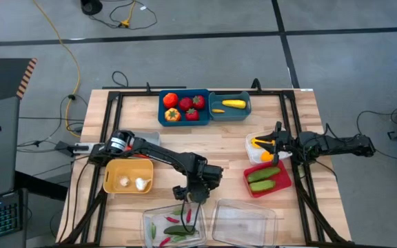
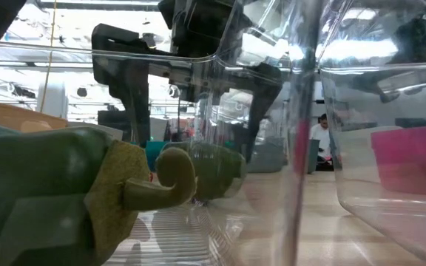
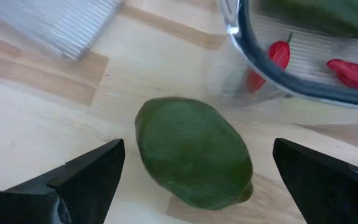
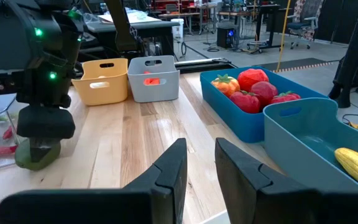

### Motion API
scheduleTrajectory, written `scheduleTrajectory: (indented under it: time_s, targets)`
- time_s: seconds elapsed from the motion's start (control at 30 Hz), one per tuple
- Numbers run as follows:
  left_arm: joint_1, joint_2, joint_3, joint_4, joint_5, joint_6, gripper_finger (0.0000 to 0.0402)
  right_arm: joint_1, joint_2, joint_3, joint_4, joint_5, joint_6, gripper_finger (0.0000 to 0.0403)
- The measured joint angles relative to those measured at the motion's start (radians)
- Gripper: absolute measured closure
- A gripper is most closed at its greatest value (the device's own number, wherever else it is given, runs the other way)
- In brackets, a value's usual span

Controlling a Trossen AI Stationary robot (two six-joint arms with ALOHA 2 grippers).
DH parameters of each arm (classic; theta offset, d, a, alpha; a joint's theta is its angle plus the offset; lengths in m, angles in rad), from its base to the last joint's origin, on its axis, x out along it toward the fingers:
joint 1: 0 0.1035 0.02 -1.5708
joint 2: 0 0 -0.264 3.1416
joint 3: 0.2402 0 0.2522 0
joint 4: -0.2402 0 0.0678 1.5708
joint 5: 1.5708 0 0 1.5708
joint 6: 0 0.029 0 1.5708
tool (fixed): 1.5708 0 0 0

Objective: Sort produce into baskets
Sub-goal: Put the green lemon into the right transparent bin

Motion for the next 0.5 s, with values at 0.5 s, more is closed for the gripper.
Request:
scheduleTrajectory:
  time_s: [0.5]
  targets:
    - [0.000,0.000,-0.067,0.086,0.008,0.002,0.0004,0.000,0.000,0.000,0.000,0.000,0.000,0.0291]
